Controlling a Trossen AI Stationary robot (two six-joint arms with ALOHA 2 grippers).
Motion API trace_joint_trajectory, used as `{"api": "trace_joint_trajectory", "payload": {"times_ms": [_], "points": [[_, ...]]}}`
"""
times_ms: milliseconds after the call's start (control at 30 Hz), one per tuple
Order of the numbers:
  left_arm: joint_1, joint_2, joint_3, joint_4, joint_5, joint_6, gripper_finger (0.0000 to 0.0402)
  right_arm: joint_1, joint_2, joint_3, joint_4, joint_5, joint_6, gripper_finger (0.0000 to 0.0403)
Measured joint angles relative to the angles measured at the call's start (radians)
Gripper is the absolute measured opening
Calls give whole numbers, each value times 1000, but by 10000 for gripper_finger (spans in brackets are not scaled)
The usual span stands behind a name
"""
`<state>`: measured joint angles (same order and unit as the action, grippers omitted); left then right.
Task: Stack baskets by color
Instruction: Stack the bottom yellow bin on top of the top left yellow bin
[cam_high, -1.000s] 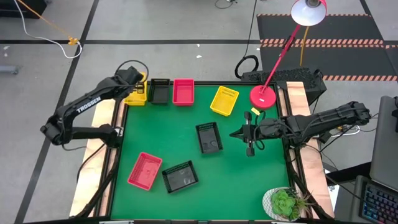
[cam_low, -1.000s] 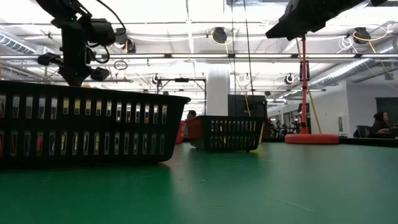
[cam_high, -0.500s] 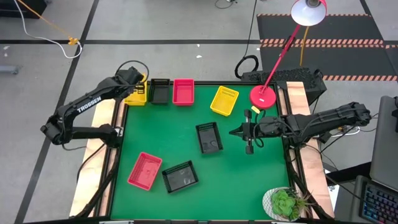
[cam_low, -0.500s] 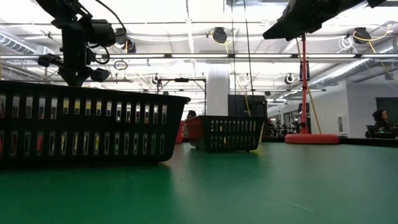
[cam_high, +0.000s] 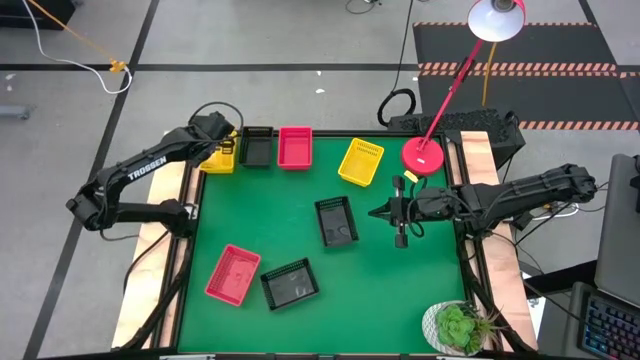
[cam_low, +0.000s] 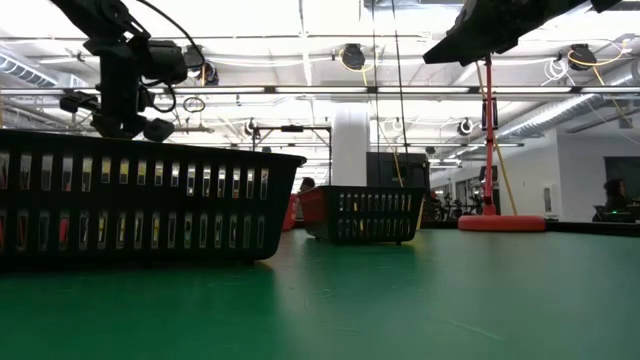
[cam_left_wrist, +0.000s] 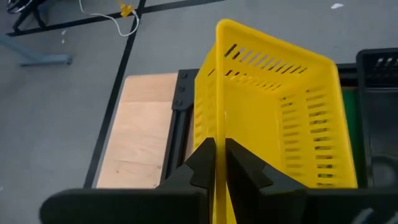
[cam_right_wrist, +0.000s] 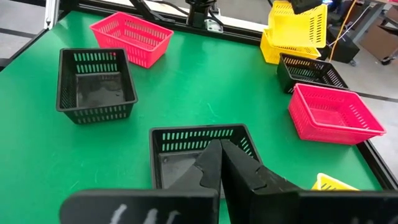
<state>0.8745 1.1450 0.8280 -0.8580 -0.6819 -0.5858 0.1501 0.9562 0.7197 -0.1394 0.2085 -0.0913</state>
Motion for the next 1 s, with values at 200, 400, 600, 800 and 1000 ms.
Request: {"api": "trace_joint_trajectory", "payload": {"times_ms": [200, 400, 600, 800, 1000], "points": [[0, 0, 0, 2, -1, -2, 42, 0, 0, 0, 0, 0, 0, 0], [0, 0, 0, 4, -7, 1, 89, 0, 0, 0, 0, 0, -1, 0], [-24, -14, 40, -40, 17, -20, 114, 0, 0, 0, 0, 0, -1, 0], [-121, -13, 145, -104, 51, -139, 108, 0, 0, 0, 0, 0, -3, 0], [-115, 56, 226, -173, 115, -185, 63, 0, 0, 0, 0, 0, -3, 0]]}}
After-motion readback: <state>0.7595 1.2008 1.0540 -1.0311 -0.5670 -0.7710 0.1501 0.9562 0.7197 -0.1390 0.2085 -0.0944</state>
